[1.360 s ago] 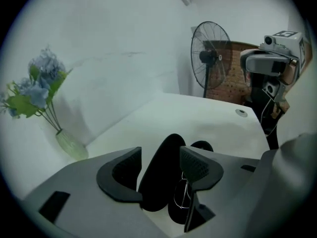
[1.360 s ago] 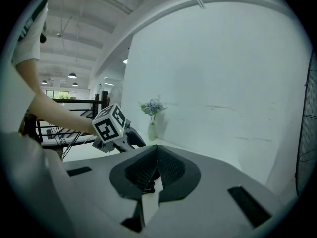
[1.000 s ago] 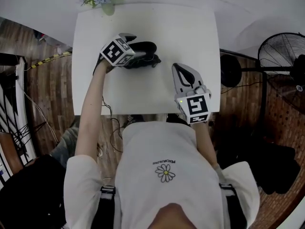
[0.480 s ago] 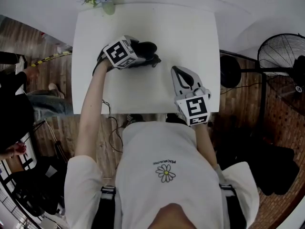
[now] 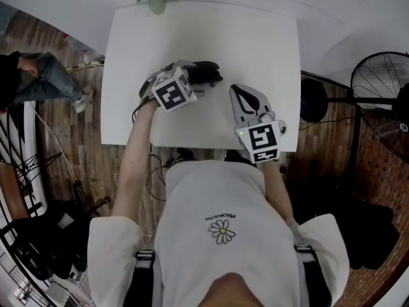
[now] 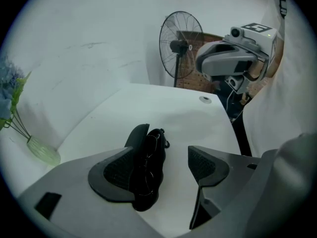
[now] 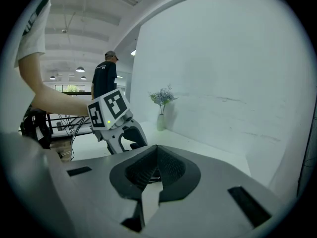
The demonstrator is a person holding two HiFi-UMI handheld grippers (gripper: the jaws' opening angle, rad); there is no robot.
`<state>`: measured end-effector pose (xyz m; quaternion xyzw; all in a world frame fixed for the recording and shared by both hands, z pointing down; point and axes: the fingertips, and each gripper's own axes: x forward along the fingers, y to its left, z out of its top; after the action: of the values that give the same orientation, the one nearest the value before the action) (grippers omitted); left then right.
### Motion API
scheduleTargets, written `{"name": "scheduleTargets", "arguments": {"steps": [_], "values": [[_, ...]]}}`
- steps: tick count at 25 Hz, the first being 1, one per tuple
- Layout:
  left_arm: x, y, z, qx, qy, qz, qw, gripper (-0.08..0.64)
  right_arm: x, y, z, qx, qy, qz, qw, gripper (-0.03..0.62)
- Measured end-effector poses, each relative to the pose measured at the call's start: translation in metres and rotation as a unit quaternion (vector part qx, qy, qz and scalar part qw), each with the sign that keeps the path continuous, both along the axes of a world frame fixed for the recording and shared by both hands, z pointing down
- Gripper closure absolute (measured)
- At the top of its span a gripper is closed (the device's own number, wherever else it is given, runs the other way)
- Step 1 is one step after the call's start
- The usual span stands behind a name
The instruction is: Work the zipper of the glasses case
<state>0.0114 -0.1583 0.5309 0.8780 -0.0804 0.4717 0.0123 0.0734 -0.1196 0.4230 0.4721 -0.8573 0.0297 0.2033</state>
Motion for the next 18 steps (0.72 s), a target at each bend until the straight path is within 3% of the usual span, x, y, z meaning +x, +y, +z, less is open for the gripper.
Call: {"name": "scheduleTargets", "arguments": {"steps": [8, 13, 18], "values": [[0.000, 0.020, 0.007, 0.000, 0.003, 0.001, 1.0000, 0.218, -0.015, -0.041, 0.019, -0.005, 0.027, -0.021, 0.999, 0.584], [0.001, 0.037, 0.014, -0.023, 0.009, 0.003, 0.9997, 0.218, -0.038, -0.068, 0.057, -0.050, 0.017, -0.045, 0.998, 0.584], [0.001, 0.052, 0.020, -0.034, 0.014, 0.008, 0.9993, 0.219, -0.044, -0.073, 0.093, -0.100, 0.040, -0.047, 0.993, 0.584]]}}
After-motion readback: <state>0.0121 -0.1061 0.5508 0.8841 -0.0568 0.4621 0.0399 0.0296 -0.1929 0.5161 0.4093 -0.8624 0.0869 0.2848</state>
